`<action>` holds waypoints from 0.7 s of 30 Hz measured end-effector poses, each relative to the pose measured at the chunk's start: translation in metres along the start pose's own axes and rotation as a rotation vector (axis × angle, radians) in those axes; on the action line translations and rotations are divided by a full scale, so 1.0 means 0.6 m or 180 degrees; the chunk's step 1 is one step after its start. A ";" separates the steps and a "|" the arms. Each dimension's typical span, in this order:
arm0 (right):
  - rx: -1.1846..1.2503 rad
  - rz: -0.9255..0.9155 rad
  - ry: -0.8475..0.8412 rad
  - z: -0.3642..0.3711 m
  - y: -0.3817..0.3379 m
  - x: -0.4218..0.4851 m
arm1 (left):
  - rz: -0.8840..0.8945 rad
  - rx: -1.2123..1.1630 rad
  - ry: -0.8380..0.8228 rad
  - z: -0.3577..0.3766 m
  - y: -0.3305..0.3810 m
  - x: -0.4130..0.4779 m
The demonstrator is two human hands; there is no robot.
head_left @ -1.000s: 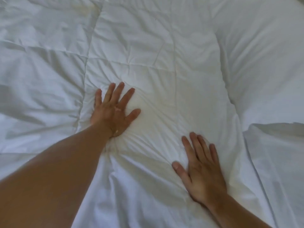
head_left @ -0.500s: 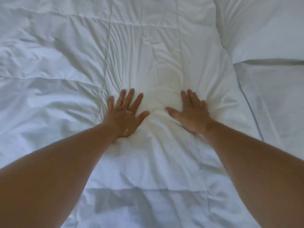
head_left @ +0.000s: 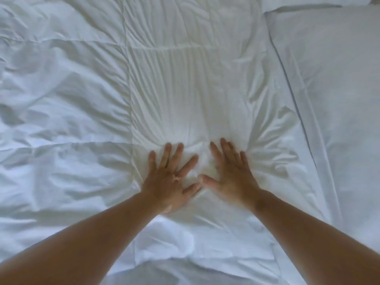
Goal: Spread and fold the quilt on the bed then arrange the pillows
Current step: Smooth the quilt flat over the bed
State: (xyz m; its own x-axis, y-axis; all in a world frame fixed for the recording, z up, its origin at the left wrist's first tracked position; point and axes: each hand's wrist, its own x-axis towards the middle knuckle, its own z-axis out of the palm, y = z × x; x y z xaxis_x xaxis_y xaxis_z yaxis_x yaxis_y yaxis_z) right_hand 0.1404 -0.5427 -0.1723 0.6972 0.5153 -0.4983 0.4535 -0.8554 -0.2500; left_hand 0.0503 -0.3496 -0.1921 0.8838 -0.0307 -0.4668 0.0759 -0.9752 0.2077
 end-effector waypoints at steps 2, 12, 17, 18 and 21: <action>-0.0113 -0.0400 0.0023 0.044 -0.023 -0.066 | 0.0350 0.0148 0.0157 0.023 0.020 -0.049; -0.0775 -0.0398 -0.0218 0.200 0.100 -0.317 | 0.0413 0.0303 0.0262 0.190 0.029 -0.333; -0.0587 -0.0022 -0.0158 0.191 0.059 -0.341 | 0.0083 0.0347 -0.0127 0.194 0.053 -0.375; -0.0532 -0.0001 -0.0125 0.183 0.036 -0.338 | -0.0040 0.0375 -0.0247 0.185 0.052 -0.380; -0.0384 -0.0283 -0.0065 0.167 -0.059 -0.315 | -0.0584 0.0386 -0.0260 0.153 0.004 -0.402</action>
State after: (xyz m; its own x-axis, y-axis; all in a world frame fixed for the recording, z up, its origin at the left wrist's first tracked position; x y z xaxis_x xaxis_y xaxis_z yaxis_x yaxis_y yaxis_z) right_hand -0.0630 -0.6150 -0.1527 0.6405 0.5865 -0.4957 0.5773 -0.7934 -0.1928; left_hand -0.2053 -0.3647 -0.1577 0.8196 0.1367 -0.5564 0.1715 -0.9851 0.0106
